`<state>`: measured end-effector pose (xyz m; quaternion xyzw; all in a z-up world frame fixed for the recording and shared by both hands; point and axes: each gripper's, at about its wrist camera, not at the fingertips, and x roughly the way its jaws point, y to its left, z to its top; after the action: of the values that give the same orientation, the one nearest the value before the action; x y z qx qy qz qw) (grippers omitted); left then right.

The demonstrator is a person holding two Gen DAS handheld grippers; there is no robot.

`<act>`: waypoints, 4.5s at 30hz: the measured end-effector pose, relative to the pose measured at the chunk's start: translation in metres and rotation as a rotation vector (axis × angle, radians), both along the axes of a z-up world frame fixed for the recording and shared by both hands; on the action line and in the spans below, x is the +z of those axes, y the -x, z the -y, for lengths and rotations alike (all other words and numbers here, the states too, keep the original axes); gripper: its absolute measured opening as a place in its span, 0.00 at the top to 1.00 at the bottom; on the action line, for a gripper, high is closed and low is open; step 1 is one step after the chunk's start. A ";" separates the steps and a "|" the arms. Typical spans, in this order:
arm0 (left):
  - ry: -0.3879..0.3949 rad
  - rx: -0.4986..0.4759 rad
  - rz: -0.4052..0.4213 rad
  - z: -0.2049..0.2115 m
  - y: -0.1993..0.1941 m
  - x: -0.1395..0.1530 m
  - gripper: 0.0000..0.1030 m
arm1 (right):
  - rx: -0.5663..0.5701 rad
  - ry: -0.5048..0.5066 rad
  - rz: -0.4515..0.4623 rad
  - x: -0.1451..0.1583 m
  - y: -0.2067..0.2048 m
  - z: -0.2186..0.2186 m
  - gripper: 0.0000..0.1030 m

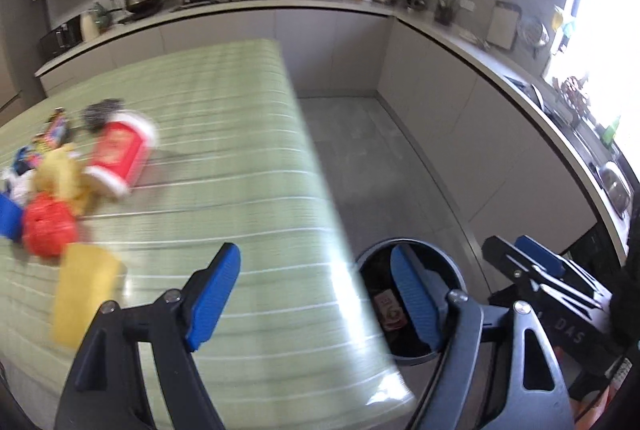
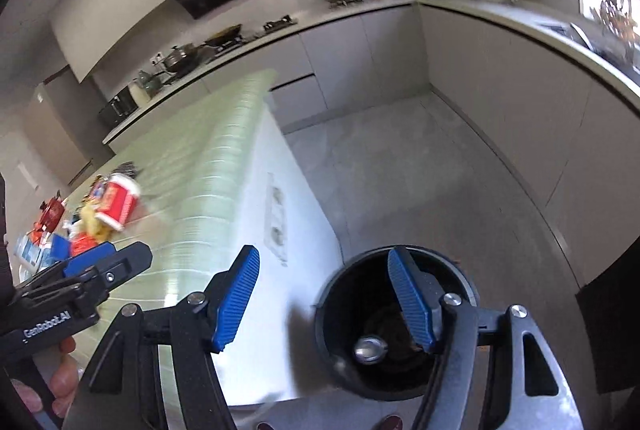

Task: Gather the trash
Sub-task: 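Grasp the blue paper cup with the left tool while the right tool grasps the blue noodle cup, then carry both cups over the black bin and open both tools to drop them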

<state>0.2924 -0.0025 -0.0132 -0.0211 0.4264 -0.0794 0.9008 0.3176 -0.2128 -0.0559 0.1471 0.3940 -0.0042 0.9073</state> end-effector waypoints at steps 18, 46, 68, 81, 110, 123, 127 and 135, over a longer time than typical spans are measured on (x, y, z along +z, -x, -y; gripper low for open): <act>-0.053 0.200 0.050 -0.255 0.049 0.006 0.22 | 0.115 0.073 0.095 0.044 0.014 -0.288 0.18; -0.095 0.444 0.021 -0.483 0.002 -0.020 0.21 | 0.314 0.012 0.079 0.030 -0.076 -0.491 0.15; -0.032 0.276 -0.112 -0.554 -0.063 -0.075 0.21 | 0.118 0.014 -0.069 -0.024 -0.132 -0.568 0.14; 0.031 0.236 -0.117 -0.557 -0.060 -0.086 0.40 | 0.145 -0.056 -0.118 -0.050 -0.151 -0.573 0.16; 0.060 0.188 0.002 -0.403 -0.016 -0.024 0.41 | 0.190 0.011 0.027 0.015 -0.082 -0.448 0.23; 0.091 0.099 -0.004 -0.286 -0.001 -0.017 0.41 | 0.114 0.012 0.043 0.031 -0.043 -0.312 0.23; 0.089 0.031 0.011 -0.260 -0.003 -0.017 0.41 | 0.046 0.001 0.049 0.030 -0.030 -0.287 0.23; 0.101 -0.054 0.009 -0.210 0.004 -0.016 0.41 | -0.068 -0.017 0.025 0.026 -0.002 -0.232 0.23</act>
<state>0.2883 0.2074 -0.0289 -0.0545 0.4183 -0.1251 0.8980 0.3194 0.0196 -0.0298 0.1684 0.3773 -0.0300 0.9102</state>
